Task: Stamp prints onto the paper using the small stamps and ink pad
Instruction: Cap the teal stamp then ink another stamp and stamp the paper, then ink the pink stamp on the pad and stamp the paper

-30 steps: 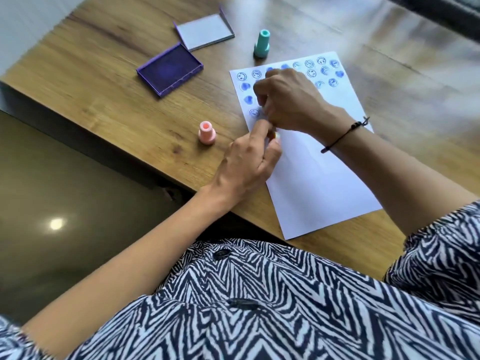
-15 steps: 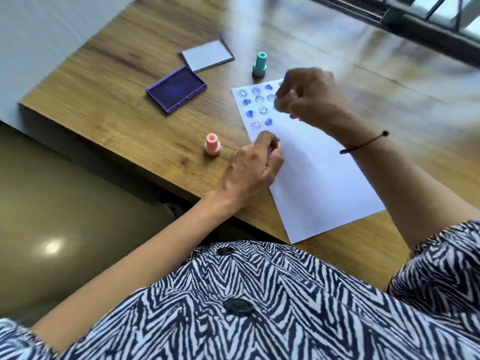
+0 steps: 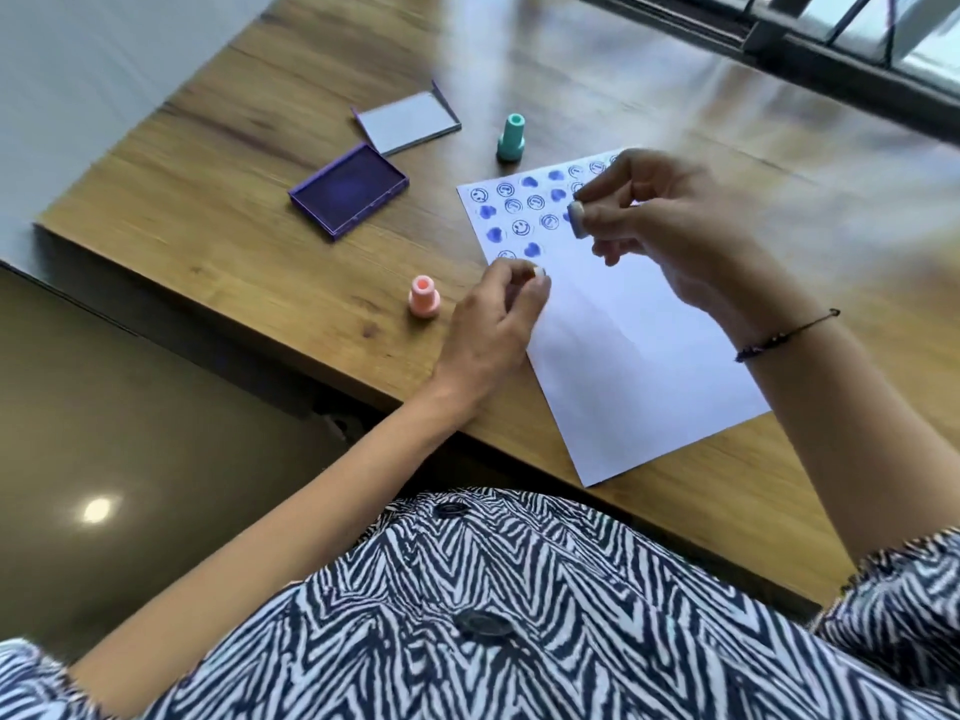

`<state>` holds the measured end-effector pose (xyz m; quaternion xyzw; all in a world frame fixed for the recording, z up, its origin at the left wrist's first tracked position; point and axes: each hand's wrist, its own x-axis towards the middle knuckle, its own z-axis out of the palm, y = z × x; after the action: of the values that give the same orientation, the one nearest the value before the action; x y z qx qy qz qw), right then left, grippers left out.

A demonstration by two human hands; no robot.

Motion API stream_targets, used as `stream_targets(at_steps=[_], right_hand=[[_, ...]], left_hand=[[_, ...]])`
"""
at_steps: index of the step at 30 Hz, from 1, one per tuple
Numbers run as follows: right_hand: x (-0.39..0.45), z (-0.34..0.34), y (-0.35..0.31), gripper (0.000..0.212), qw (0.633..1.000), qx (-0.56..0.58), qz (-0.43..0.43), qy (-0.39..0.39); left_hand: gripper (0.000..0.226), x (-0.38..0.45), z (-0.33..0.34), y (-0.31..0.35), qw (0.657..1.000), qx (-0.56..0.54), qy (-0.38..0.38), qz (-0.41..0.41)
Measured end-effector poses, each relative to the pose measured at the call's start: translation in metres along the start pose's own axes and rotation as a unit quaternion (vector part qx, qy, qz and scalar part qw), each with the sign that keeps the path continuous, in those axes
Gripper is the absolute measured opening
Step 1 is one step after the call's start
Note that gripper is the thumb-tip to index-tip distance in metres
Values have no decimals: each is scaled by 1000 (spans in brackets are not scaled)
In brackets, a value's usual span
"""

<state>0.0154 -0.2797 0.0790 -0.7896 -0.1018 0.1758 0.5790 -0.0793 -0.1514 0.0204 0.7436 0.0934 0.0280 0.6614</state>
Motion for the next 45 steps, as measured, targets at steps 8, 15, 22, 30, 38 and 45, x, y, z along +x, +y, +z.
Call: stream_targets(at_steps=[8,15,22,30,38,45], right_hand=[[-17,20,-11,13,998,0,-41,-47],[-13,30,-17,14,994,-59,-81,-38],[-3,49,-29,8,977,-179,-113,-30],[108,80,-22,20,868,-464,-175,23],[124,92,-13,28,782,-589,-202,3],[19,106,-18,24,857,-443,-202,-168]], left_hand=[[12,7,-10,23,958,-279,17,-72],[13,11,-19,27,964,-261,37,-31],[20,23,-42,29,986,-154,30,-49],[24,36,-79,19,989,15,145,-28],[23,22,-96,-1,990,-7,142,-22],[21,18,-97,-12,987,-18,155,-46]])
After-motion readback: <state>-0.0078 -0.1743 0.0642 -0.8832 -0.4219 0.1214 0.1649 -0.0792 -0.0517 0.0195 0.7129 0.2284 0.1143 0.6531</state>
